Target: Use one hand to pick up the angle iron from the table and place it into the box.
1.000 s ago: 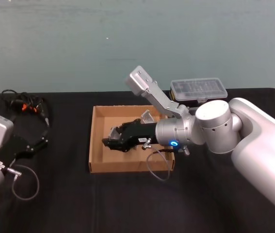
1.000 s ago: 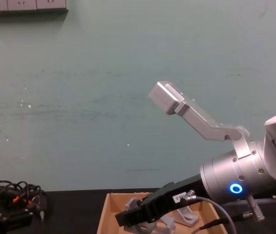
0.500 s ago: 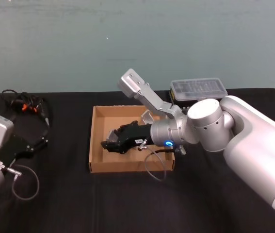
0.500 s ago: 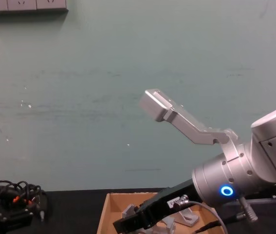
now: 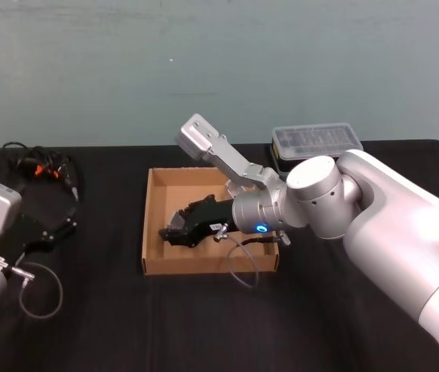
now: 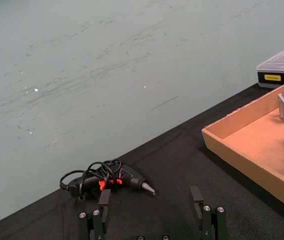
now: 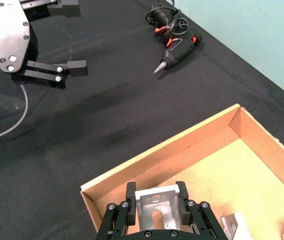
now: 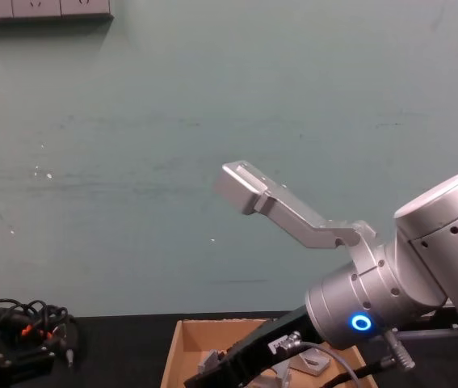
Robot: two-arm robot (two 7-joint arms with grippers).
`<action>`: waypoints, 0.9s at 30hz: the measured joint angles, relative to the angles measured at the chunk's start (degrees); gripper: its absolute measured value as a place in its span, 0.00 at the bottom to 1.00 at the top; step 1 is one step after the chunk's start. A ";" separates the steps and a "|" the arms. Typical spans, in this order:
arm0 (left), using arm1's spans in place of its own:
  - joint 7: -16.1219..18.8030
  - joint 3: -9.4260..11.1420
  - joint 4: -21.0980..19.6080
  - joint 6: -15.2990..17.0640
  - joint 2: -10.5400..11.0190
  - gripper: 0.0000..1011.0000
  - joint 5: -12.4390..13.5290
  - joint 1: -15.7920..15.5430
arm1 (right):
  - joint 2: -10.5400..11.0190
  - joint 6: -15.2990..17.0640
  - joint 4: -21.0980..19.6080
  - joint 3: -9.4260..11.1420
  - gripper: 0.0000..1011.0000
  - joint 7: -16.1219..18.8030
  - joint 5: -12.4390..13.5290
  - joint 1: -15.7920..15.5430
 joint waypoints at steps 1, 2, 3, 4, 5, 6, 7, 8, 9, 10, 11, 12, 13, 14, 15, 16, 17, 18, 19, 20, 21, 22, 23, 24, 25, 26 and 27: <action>0.00 0.00 0.00 0.00 0.00 0.99 0.00 0.00 | -0.27 0.08 0.45 -0.06 0.47 -0.01 -0.38 0.17; 0.00 0.00 0.00 0.00 0.00 0.99 0.00 0.00 | -0.39 0.13 0.66 -0.07 0.47 -0.01 -0.58 0.26; 0.00 0.00 0.00 0.00 0.00 0.99 0.00 0.00 | -0.50 0.17 0.86 -0.09 0.47 -0.01 -0.75 0.33; 0.00 0.00 0.00 0.00 0.00 0.99 0.00 0.00 | -0.63 0.22 1.08 -0.11 0.47 0.00 -0.91 0.41; 0.00 0.00 0.00 0.00 0.00 0.99 0.00 0.00 | -0.62 0.22 1.08 -0.11 0.47 -0.01 -0.90 0.42; 0.00 0.00 0.00 0.00 0.00 0.99 0.00 0.00 | -0.61 0.22 1.07 -0.11 0.47 -0.01 -0.89 0.41; 0.00 0.00 0.00 0.00 0.00 0.99 0.00 0.00 | -0.60 0.23 1.06 -0.11 0.47 -0.01 -0.89 0.42; 0.00 0.00 0.00 0.00 0.00 0.99 0.00 0.00 | -0.57 0.22 1.02 -0.11 0.47 -0.01 -0.87 0.41; 0.00 0.00 0.00 0.00 0.00 0.99 0.00 0.00 | -0.56 0.22 1.00 -0.11 0.47 -0.01 -0.86 0.41; 0.00 0.00 0.00 0.00 0.00 0.99 0.00 0.00 | -0.55 0.22 0.98 -0.11 0.47 0.00 -0.85 0.41; 0.00 0.00 0.00 0.00 0.00 0.99 0.00 0.00 | -0.54 0.22 0.97 -0.11 0.47 -0.01 -0.85 0.42; 0.00 0.00 0.00 0.00 0.00 0.99 0.00 0.00 | -0.53 0.22 0.94 -0.11 0.47 0.00 -0.84 0.41; 0.00 0.00 0.00 0.00 0.00 0.99 0.00 0.00 | -0.51 0.21 0.92 -0.11 0.47 0.00 -0.82 0.39; 0.00 0.00 0.00 0.00 0.00 0.99 0.00 0.00 | -0.49 0.20 0.91 -0.11 0.47 0.00 -0.81 0.38; 0.00 0.00 0.00 0.00 0.00 0.99 0.00 0.00 | -0.48 0.19 0.87 -0.10 0.48 0.00 -0.80 0.36; 0.00 0.00 0.00 0.00 0.00 0.99 0.00 0.00 | -0.47 0.19 0.84 -0.09 0.48 0.00 -0.78 0.35; 0.00 0.00 0.00 0.00 0.00 0.99 0.00 0.00 | -0.46 0.18 0.83 -0.09 0.53 0.01 -0.77 0.34; 0.00 0.00 0.00 0.00 0.00 0.99 0.00 0.00 | -0.46 0.18 0.81 -0.09 0.55 0.01 -0.76 0.33; 0.00 0.00 0.00 0.00 0.00 0.99 0.00 0.00 | -0.45 0.18 0.78 -0.08 0.60 0.01 -0.74 0.32; 0.00 0.00 0.00 0.00 0.00 0.99 0.00 0.00 | -0.45 0.17 0.78 -0.08 0.62 0.02 -0.72 0.31; 0.00 0.00 0.00 0.00 0.00 0.99 0.00 0.00 | -0.44 0.17 0.77 -0.08 0.64 0.02 -0.72 0.31; 0.00 0.00 0.00 0.00 0.00 0.99 0.00 0.00 | -0.44 0.16 0.75 -0.07 0.68 0.03 -0.70 0.30; 0.00 0.00 0.00 0.00 0.00 0.99 0.00 0.00 | -0.43 0.16 0.74 -0.07 0.72 0.03 -0.69 0.30; 0.00 0.00 0.00 0.00 0.00 0.99 0.00 0.00 | -0.43 0.16 0.74 -0.06 0.73 0.03 -0.68 0.29; 0.00 0.00 0.00 0.00 0.00 0.99 0.00 0.00 | -0.42 0.15 0.73 -0.06 0.74 0.03 -0.67 0.28; 0.00 0.00 0.00 0.00 0.00 0.99 0.00 0.00 | -0.42 0.15 0.72 -0.05 0.81 0.03 -0.67 0.28; 0.00 0.00 0.00 0.00 0.00 0.99 0.00 0.00 | -0.42 0.15 0.72 -0.05 0.82 0.03 -0.66 0.28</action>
